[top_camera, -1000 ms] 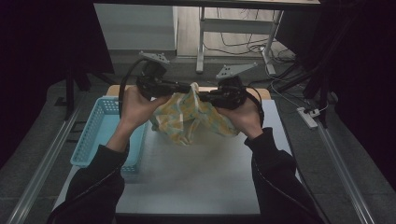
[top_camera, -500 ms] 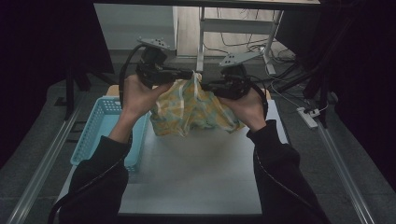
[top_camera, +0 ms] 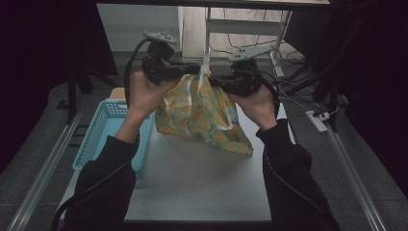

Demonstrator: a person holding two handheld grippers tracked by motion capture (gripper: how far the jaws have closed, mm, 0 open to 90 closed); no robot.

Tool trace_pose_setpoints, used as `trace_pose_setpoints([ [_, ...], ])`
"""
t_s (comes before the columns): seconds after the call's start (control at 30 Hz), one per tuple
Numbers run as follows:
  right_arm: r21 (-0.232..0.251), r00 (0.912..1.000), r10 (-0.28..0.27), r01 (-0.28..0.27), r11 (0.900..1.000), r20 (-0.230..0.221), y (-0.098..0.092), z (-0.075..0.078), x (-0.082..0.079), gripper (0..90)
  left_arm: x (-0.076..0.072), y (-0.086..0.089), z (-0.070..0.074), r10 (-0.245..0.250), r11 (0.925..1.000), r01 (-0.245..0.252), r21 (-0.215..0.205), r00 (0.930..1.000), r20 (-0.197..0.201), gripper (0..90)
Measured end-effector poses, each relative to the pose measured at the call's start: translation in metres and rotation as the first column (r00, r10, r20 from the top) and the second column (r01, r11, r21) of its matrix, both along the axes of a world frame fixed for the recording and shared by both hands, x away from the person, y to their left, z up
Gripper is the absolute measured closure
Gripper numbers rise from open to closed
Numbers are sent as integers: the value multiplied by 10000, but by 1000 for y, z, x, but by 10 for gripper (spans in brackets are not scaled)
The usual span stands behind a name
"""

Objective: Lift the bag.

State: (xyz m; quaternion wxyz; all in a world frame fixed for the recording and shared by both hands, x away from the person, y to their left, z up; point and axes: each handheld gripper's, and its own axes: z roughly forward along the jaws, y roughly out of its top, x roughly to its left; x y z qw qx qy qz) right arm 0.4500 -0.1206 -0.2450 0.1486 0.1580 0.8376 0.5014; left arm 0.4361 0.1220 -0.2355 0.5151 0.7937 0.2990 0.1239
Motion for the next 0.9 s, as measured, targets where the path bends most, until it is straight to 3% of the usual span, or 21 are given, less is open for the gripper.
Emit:
trace_pose_setpoints([
  [0.2,-238,9993,-351,348,9991,-87,0,-10,9,899,10,-4,-10,175,9994,-178,311,9998,90,894],
  [0.43,-492,9972,-702,688,9964,-273,3,-23,23,896,26,-9,-25,417,9973,-405,609,9990,-177,886],
  [0.7,-554,9956,-898,882,9946,-271,3,-31,27,853,31,-12,-33,472,9970,-456,626,9986,-242,870],
  [0.9,-386,9944,-1047,1041,9938,-137,0,-29,25,769,32,-15,-39,527,9962,-519,706,9986,-97,733],
])
